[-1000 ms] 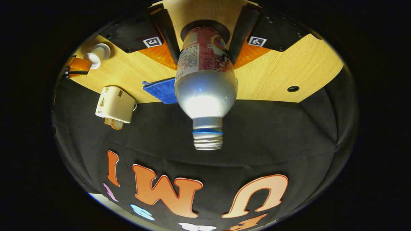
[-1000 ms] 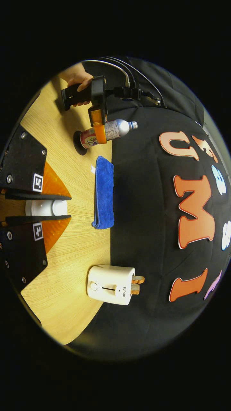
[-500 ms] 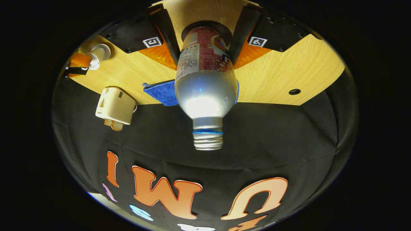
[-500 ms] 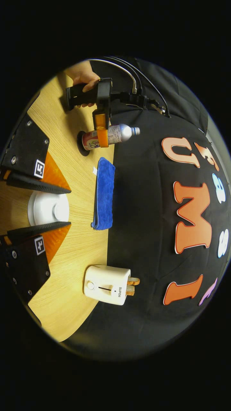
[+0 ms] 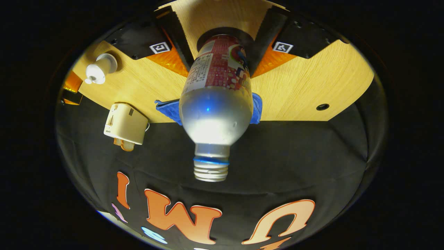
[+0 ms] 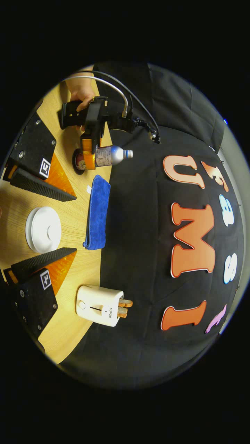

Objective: Open the teacup lid with one hand, grasp the water bottle and pour water into the teacup with the other hand; after pouring, place the water bottle on the coaster and then close the teacup lid.

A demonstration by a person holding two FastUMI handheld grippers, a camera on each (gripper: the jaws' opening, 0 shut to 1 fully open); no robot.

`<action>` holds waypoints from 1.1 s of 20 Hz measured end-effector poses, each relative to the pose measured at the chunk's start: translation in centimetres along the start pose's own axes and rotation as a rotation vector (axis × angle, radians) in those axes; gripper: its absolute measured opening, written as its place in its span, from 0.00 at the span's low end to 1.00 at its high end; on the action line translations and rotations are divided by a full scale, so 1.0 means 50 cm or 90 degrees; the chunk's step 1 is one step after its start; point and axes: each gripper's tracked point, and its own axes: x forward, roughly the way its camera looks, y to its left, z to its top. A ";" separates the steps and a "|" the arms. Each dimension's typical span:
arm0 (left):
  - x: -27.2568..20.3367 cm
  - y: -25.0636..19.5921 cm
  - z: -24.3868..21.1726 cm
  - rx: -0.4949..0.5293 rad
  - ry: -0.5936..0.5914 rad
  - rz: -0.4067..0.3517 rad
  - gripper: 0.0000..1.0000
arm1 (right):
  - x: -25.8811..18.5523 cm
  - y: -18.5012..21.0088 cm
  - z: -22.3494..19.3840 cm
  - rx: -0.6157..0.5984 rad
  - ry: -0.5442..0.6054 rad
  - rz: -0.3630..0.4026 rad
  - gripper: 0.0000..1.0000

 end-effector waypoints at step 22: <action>-0.514 0.010 0.258 0.009 -0.302 0.157 0.98 | -0.154 0.030 0.236 0.010 -0.157 -0.077 0.81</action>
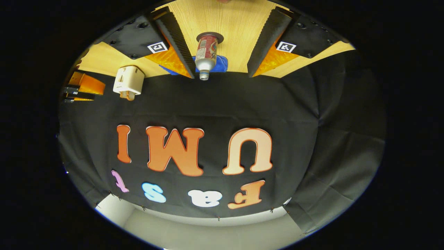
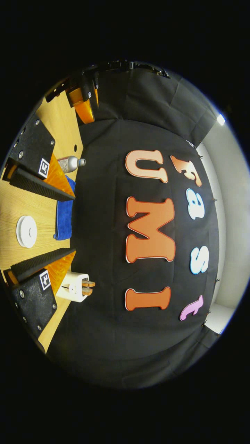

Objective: Open the teacup lid with one hand, grasp the water bottle and pour water into the teacup with the other hand; after pouring, place the water bottle on the coaster and then close the teacup lid.

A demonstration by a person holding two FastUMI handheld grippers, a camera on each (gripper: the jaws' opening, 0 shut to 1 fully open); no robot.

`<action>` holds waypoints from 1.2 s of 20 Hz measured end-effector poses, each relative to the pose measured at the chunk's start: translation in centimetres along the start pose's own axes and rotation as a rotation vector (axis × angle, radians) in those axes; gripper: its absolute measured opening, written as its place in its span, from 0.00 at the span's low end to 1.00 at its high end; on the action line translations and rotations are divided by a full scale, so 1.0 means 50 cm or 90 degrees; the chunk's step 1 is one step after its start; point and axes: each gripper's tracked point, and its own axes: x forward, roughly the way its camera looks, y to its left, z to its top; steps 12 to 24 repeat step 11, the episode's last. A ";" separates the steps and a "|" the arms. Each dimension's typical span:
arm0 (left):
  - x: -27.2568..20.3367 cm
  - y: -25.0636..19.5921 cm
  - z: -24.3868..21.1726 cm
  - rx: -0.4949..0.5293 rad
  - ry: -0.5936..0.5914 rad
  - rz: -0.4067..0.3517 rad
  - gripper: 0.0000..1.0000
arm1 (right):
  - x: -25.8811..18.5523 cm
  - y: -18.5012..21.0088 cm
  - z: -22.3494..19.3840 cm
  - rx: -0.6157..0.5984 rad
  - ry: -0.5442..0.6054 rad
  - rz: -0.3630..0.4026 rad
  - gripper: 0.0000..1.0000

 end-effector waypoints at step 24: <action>-0.079 0.057 -0.019 0.025 -0.024 0.066 0.99 | -0.041 0.000 -0.062 -0.024 0.023 -0.027 0.81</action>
